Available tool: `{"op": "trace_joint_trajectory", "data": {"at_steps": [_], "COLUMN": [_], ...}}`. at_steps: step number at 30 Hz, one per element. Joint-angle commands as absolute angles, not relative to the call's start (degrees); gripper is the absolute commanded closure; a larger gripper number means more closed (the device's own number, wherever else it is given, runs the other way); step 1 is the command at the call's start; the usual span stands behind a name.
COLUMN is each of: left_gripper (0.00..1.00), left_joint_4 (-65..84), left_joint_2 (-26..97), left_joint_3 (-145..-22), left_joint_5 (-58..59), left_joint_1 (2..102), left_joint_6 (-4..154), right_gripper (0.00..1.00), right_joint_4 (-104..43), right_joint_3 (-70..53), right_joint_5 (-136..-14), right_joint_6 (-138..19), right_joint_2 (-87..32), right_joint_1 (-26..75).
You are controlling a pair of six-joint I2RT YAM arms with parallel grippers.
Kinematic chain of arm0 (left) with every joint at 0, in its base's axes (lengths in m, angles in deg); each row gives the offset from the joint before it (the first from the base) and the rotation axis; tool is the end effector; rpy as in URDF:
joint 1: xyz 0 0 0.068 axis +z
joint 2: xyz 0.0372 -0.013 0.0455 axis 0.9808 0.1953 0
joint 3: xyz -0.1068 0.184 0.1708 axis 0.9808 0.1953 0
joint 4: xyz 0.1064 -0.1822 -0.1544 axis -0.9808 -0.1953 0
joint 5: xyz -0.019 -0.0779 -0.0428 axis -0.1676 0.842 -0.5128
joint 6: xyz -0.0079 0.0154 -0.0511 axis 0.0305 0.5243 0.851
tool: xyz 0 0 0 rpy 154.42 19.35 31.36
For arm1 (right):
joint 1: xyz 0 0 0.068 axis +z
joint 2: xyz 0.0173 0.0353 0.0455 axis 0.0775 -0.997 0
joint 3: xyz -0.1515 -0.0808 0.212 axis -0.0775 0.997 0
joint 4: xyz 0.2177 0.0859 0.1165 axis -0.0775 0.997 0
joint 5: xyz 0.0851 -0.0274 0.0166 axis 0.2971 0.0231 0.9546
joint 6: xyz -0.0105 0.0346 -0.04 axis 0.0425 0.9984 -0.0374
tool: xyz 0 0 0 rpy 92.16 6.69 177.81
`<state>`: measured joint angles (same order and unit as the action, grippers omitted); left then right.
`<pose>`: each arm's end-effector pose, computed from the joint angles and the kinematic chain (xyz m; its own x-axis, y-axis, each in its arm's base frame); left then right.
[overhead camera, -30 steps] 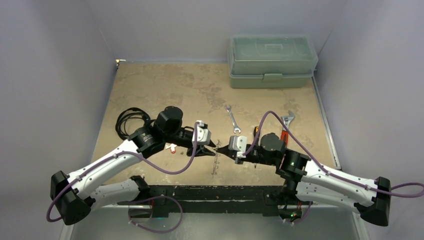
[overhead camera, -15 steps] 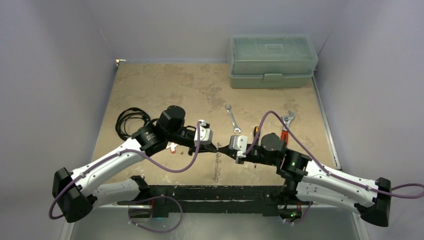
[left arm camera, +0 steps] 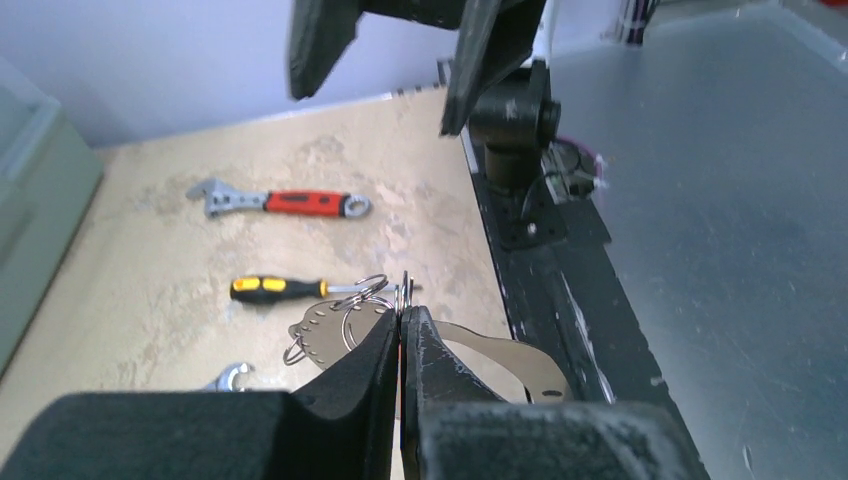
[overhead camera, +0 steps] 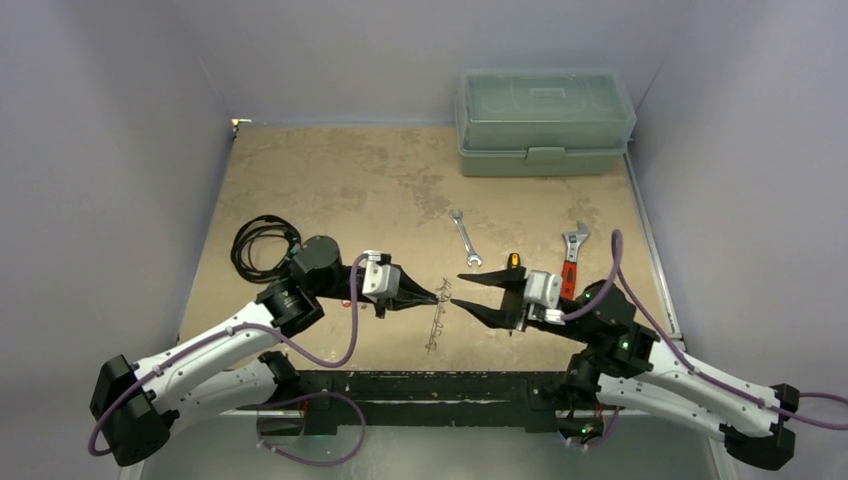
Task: Put the keys on the keyring
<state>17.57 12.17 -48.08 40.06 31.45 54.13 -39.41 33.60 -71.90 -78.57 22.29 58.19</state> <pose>0.1223 -0.1713 0.3051 0.0934 0.0584 -0.9939 0.9917 -0.0943 0.0876 0.0600 0.1303 0.3407 0.2906 0.1001 -0.9516 -0.9163 0.3156 -0.2466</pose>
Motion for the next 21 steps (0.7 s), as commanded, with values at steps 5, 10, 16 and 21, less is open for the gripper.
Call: {"op": "trace_joint_trajectory", "data": {"at_steps": [5, 10, 16, 21], "left_gripper": [1.00, 1.00, 1.00, 1.00], "left_joint_4": [49.0, 62.7, 79.7, 84.6], "left_joint_2": [10.0, 10.4, 13.2, 14.8], "left_joint_3": [-42.5, -40.2, -37.5, -36.7], "left_joint_5": [42.1, 41.7, 41.4, 42.3], "left_joint_1": [31.4, 31.3, 31.4, 31.4], "left_joint_6": [71.4, 80.4, 90.6, 93.3], "right_gripper": [0.63, 0.71, 0.75, 0.76], "right_joint_4": [-44.2, -43.1, -42.1, -43.9], "right_joint_3": [36.0, 34.0, 32.0, 31.7], "right_joint_5": [-65.0, -58.9, -55.9, -55.4], "right_joint_6": [-70.8, -67.2, -66.5, -66.4], "right_joint_2": [29.0, 27.7, 23.6, 21.3], "right_joint_1": [58.4, 58.4, 58.4, 58.4]}}
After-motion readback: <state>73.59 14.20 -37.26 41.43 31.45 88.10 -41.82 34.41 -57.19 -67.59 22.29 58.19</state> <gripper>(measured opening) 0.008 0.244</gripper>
